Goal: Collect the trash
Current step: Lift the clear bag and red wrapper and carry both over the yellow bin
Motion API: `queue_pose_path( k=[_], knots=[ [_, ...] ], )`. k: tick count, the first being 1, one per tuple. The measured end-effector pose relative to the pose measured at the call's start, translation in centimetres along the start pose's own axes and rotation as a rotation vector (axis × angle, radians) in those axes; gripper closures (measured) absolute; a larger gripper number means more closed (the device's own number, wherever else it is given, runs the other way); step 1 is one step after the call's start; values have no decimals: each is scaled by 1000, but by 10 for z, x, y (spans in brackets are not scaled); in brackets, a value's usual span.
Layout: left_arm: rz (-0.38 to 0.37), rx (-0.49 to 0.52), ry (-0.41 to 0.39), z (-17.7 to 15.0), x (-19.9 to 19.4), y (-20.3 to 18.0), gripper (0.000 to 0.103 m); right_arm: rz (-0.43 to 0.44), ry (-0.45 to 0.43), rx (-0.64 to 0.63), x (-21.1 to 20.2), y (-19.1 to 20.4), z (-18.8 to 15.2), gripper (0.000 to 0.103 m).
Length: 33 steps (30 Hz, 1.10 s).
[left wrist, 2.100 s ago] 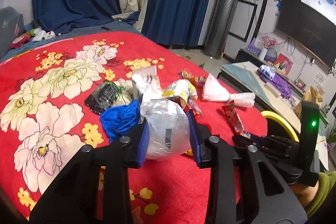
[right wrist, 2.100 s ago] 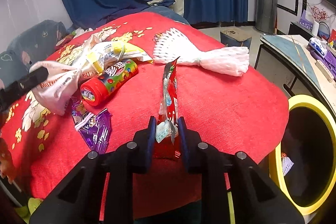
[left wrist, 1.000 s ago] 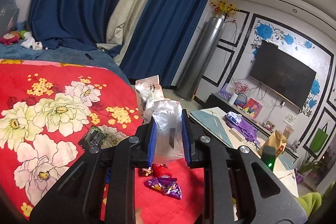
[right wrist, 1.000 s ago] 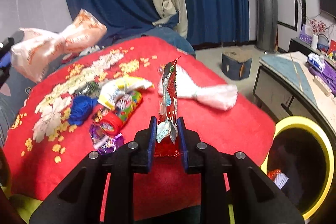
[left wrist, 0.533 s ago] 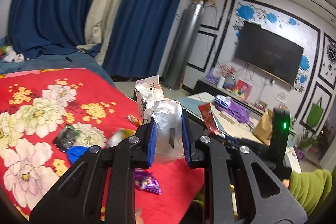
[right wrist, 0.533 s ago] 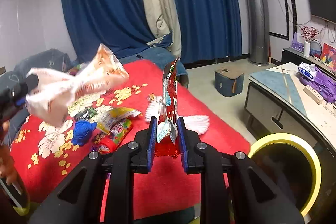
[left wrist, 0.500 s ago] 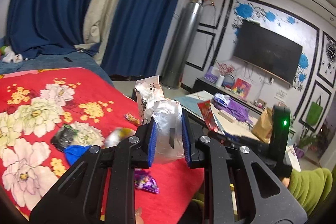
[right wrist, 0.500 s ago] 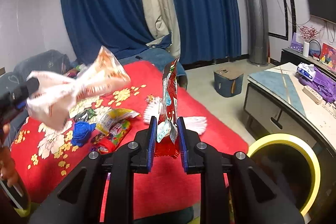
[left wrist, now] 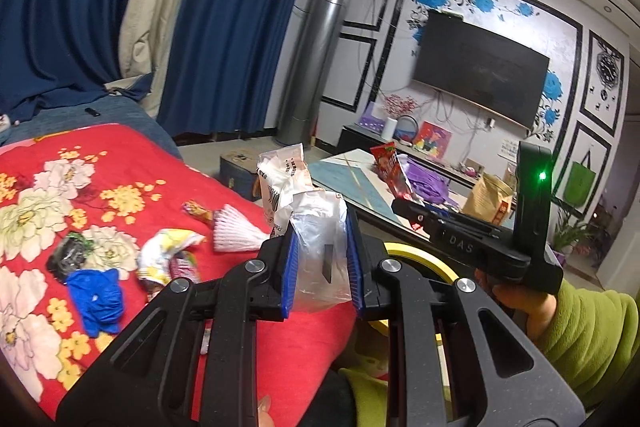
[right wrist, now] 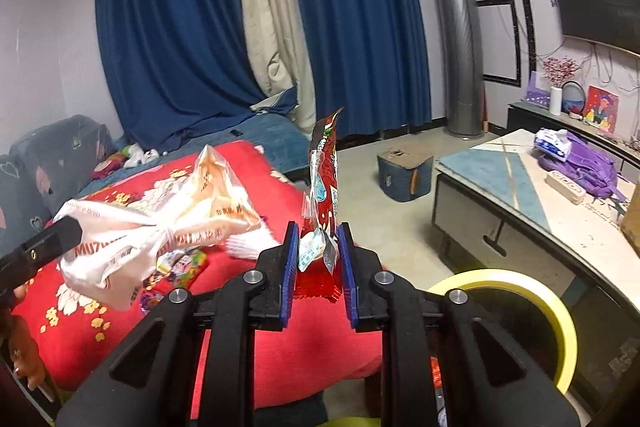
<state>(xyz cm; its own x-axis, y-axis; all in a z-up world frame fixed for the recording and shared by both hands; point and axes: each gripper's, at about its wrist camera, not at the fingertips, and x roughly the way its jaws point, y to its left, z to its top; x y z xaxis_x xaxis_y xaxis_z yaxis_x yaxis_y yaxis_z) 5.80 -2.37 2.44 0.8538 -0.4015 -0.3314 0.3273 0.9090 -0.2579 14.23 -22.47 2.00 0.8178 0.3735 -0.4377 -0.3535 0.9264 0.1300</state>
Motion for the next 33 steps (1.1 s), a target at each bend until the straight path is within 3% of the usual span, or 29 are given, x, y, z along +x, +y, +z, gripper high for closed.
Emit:
queue_pose_path(
  k=[33],
  knots=[
    [-188,135,151,-31,98,-78,88,-236,54,112,-16,-101,-39,84]
  ],
)
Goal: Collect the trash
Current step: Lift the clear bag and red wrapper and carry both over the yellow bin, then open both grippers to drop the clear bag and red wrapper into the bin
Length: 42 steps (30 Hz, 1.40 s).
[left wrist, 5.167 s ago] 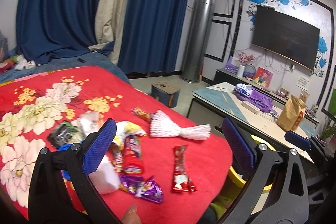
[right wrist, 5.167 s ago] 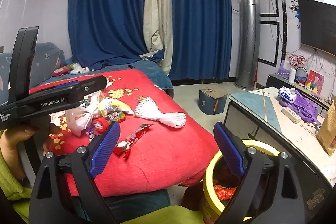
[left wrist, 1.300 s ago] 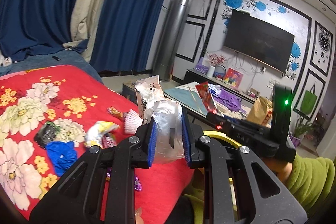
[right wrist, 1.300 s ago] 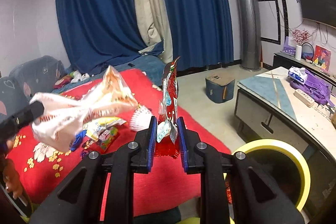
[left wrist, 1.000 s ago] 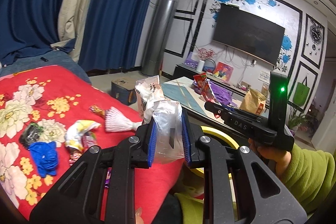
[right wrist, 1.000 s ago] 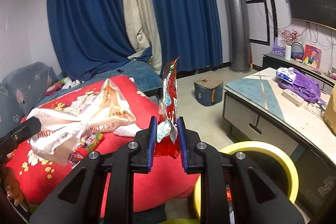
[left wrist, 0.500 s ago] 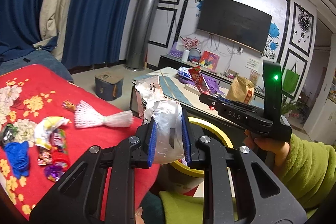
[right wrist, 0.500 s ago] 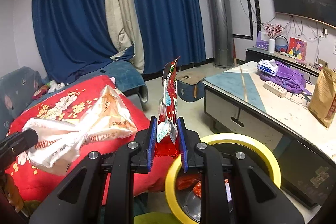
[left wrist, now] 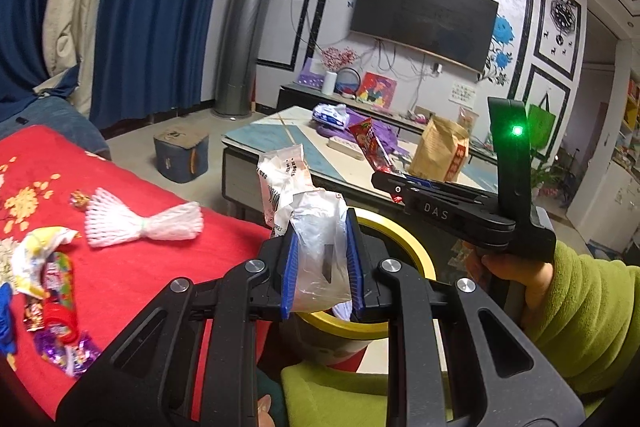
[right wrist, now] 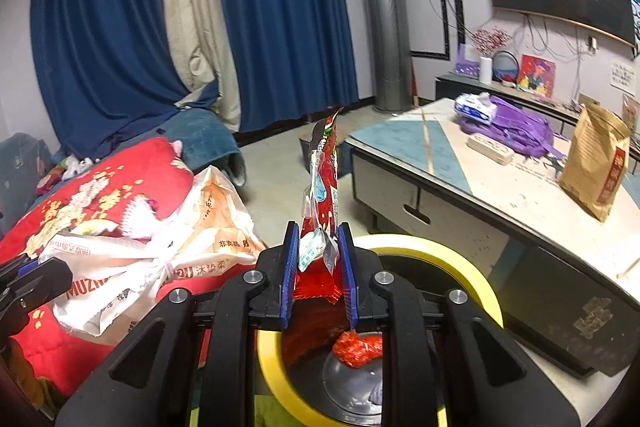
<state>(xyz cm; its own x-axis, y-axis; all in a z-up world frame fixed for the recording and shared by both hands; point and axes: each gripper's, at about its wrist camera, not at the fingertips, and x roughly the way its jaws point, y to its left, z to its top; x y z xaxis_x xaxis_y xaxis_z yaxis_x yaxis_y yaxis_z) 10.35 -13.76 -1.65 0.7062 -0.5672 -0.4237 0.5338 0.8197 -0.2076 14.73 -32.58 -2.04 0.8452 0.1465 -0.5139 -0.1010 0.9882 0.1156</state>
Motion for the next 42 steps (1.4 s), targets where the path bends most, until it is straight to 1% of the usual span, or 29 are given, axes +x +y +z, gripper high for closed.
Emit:
queue_pose_path(
  k=[10,24,30,38,41,42],
  knots=[
    [-39,8,54,-3,35,0,88,-56,76,39,13,-29,-20,84],
    [-86,11,150,-15,77,-4,88,-95,192,97,35,-54,-39,83],
    [-93,5,180,-21,88,-4,87,-105,215,113,39,-58,-42,82],
    [-93,0,209,-21,104,-2,86,-113,232,131,43,-62,-44,81],
    [-93,-5,216,-22,110,-2,84,-122,232,143,43,-64,-44,78],
    [-90,-4,217,-22,111,-2,81,-126,232,145,42,-66,-44,76]
  ],
)
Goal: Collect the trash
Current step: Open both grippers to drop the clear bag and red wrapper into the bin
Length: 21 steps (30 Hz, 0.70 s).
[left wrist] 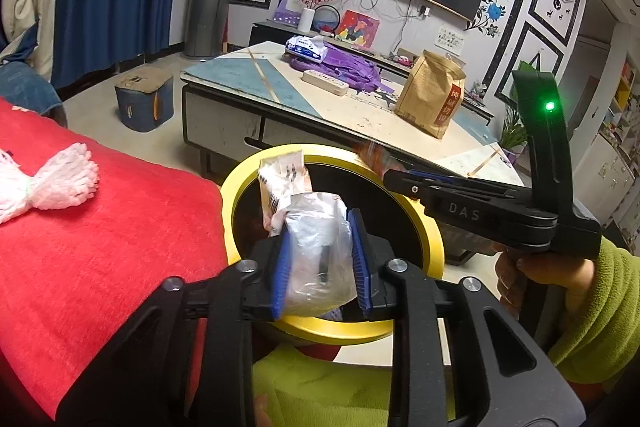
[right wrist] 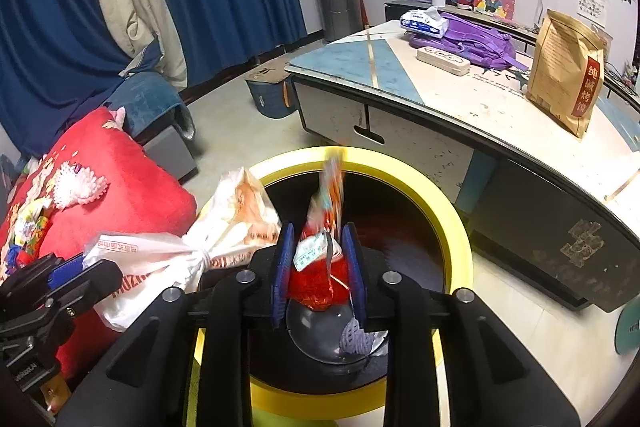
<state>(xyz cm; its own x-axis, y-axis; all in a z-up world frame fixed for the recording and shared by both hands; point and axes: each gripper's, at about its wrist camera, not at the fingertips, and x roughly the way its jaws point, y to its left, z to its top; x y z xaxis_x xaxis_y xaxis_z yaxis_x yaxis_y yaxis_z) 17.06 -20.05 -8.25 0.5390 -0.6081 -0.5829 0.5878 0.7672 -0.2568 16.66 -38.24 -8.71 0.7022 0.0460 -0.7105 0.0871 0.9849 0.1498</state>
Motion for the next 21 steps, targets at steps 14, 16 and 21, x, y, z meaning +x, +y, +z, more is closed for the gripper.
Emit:
queue_pose_path(
  k=[14,16,21],
  knots=[
    [37,-50,-33,2,-16,7,12,-32,-38,26,-8,-5,1,45],
    [57,-51,-39,4,-20,7,11,-31,-46,24,-10,-3,1,44],
    [81,-70,-63,4,-30,10,11,-38,-84,7,-19,4,3,37]
  ],
)
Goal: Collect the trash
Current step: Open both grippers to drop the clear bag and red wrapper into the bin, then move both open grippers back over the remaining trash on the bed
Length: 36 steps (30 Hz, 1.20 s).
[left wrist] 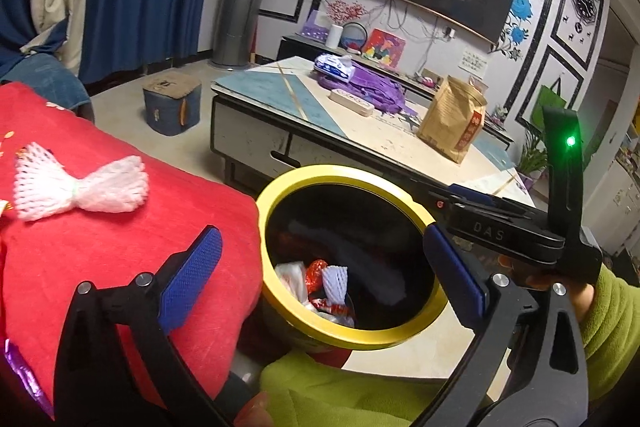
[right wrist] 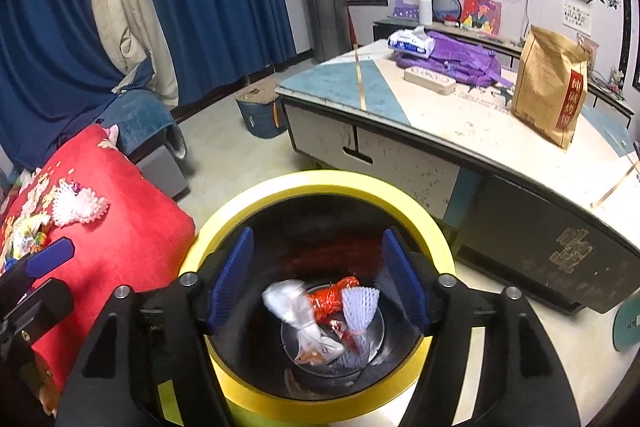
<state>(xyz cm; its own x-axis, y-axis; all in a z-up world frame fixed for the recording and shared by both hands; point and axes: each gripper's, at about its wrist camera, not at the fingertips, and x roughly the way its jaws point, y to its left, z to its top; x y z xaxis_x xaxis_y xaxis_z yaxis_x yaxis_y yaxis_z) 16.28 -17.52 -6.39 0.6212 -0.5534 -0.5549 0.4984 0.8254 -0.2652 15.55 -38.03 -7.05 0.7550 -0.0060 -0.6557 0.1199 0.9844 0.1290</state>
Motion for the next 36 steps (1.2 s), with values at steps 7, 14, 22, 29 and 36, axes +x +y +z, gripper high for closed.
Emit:
queue_pose_path(
  k=[7,14,22,29,36],
  knots=[
    [57,3,-39,1,-20,4,11,37,-30,-35,-9,13,-1,36],
    [131,-1,-89,5,-43,14,11,101,-111,-86,-29,33,1,33],
    [192,-23,-143,8,-66,27,11,145,-187,-136,-53,55,3,26],
    [252,-17,-201,10,-90,34,11,173,-200,-181,-61,75,0,26],
    [297,-21,-254,9,-115,42,11,211,-216,-240,-72,103,-7,26]
  ],
)
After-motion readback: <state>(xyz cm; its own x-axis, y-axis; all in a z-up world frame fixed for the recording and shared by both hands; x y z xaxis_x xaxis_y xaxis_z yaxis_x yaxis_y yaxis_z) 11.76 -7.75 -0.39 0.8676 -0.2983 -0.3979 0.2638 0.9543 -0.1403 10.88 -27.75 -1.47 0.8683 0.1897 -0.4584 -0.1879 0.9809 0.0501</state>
